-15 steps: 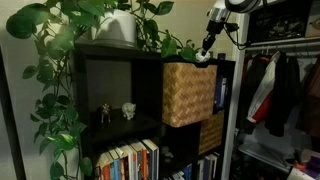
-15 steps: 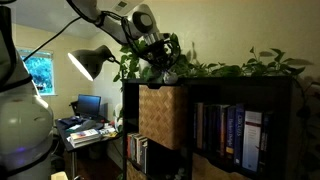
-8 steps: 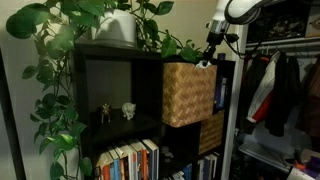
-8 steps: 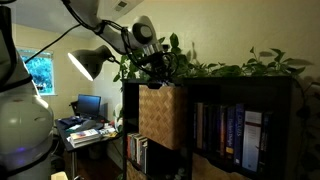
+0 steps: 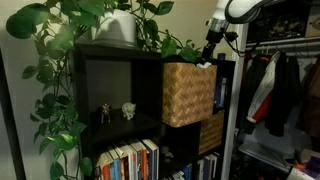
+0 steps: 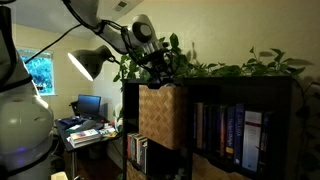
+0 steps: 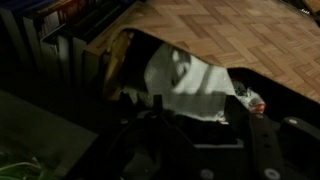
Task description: Put the three pairs of socks in the basket in the shelf
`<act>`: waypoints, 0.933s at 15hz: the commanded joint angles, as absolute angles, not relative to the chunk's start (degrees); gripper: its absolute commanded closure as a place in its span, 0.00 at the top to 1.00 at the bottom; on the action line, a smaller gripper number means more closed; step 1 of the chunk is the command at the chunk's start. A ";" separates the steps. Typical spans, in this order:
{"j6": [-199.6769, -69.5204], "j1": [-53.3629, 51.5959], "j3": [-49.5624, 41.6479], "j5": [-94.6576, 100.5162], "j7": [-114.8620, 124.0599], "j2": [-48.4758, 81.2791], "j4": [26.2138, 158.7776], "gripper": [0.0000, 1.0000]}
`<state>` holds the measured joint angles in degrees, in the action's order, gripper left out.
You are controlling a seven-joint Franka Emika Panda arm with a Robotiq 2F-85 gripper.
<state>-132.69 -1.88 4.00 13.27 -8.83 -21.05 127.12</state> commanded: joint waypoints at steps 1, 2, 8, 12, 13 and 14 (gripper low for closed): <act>-131.83 -1.98 4.48 15.10 -8.44 -21.84 124.95 0.96; -131.85 -2.01 4.50 15.20 -8.43 -21.62 124.33 0.98; -127.49 -2.76 3.73 12.17 -9.17 -21.06 122.71 0.42; -121.82 -2.71 4.28 11.39 -7.54 -22.37 123.03 0.15; -120.93 -2.69 4.39 11.21 -6.83 -22.64 123.01 0.09; -120.37 -2.59 4.69 11.27 -5.42 -23.11 123.20 0.06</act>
<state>-124.17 -2.21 4.27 12.05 -8.25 -21.16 123.49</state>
